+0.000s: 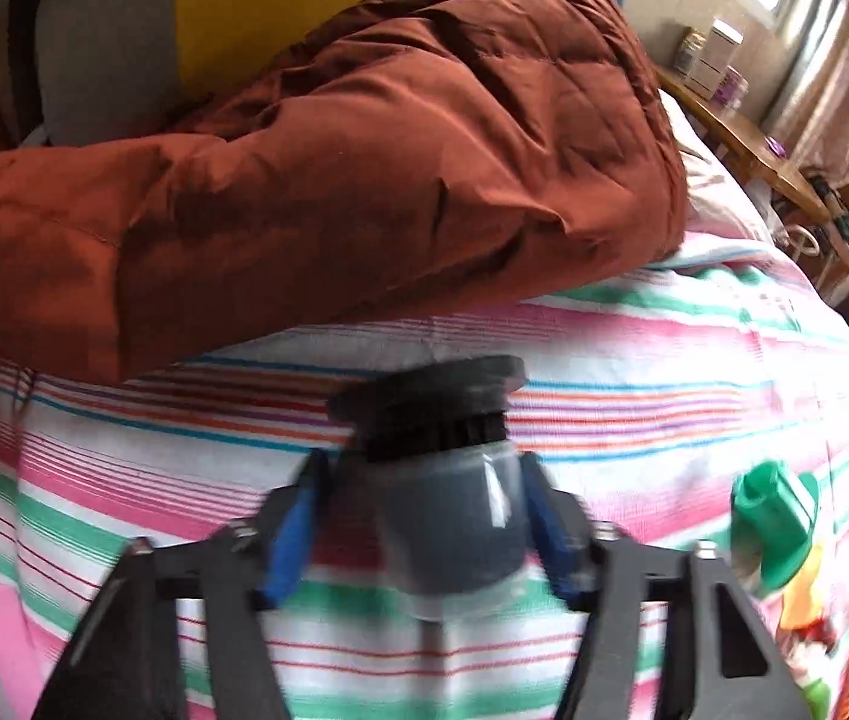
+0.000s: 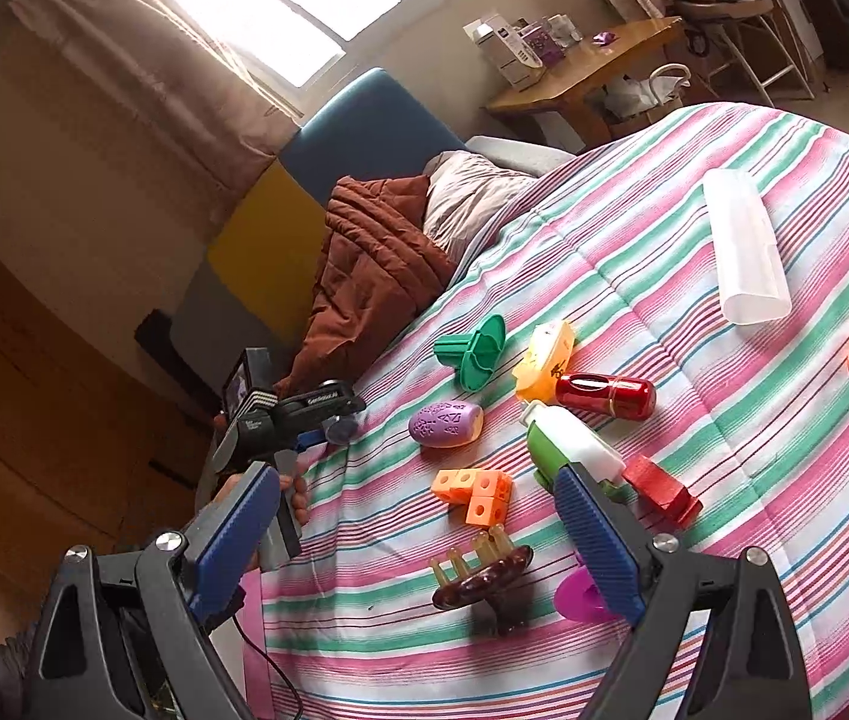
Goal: Organize rigid objects
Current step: 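Close the left tool on the black-lidded clear cup and lift it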
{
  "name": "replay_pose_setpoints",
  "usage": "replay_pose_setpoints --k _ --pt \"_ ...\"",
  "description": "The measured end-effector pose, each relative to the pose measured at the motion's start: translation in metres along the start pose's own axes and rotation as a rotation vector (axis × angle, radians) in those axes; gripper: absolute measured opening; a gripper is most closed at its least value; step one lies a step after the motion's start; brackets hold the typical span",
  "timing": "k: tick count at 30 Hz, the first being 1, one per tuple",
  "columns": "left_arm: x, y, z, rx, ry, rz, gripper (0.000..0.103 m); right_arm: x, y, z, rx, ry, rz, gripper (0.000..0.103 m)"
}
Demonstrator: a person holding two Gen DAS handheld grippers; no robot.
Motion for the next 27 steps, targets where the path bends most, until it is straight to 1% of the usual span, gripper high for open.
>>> replay_pose_setpoints --k 1,3,4,7,10,14,19,20,22,24,25,26,27 --pt "0.004 0.004 -0.002 -0.003 0.013 -0.004 0.043 0.0 0.0 0.004 -0.018 0.003 0.001 0.095" --pt "0.016 0.016 -0.008 0.007 0.062 -0.017 0.043 0.0 0.0 0.013 -0.054 0.026 -0.001 0.095" --pt "0.022 0.022 -0.011 -0.001 0.076 -0.012 0.043 0.0 0.0 0.017 -0.072 0.033 -0.002 0.094" --pt "0.043 0.047 -0.017 -0.067 0.084 0.016 0.043 0.001 0.001 0.028 -0.118 0.045 -0.002 0.093" --pt "0.071 0.08 -0.019 -0.143 0.099 0.035 0.043 0.001 0.002 0.035 -0.15 0.065 -0.007 0.089" --pt "0.105 0.134 -0.02 -0.249 0.104 0.048 0.043 -0.002 0.005 0.038 -0.149 0.1 -0.033 0.085" --pt "0.13 0.192 -0.027 -0.289 0.116 0.028 0.043 -0.014 0.014 0.034 -0.134 0.1 -0.11 0.074" --pt "0.13 0.2 -0.028 -0.292 0.12 0.029 0.043 -0.016 0.015 0.032 -0.126 0.098 -0.125 0.073" --pt "0.133 0.216 -0.032 -0.294 0.125 0.027 0.043 -0.02 0.018 0.027 -0.1 0.096 -0.152 0.062" --pt "0.134 0.232 -0.039 -0.292 0.128 0.021 0.043 -0.027 0.023 0.02 -0.061 0.097 -0.194 0.056" --pt "0.125 0.234 -0.032 -0.293 0.126 0.016 0.043 -0.031 0.026 0.016 -0.041 0.091 -0.221 0.052" --pt "0.122 0.239 -0.034 -0.294 0.126 0.016 0.043 -0.036 0.029 0.012 -0.019 0.086 -0.248 0.05" --pt "0.125 0.243 -0.036 -0.298 0.129 0.036 0.043 -0.04 0.033 0.007 0.004 0.081 -0.275 0.05"
Point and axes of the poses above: each gripper's, at about its wrist camera, not at the fingertips, and x roughly against the way its jaws point, z to its right, y to its underside, the point moved 7 cm from there along -x, roughly the way its jaws point, and after that the axes turned 10 degrees about x, right-handed, at the moved point
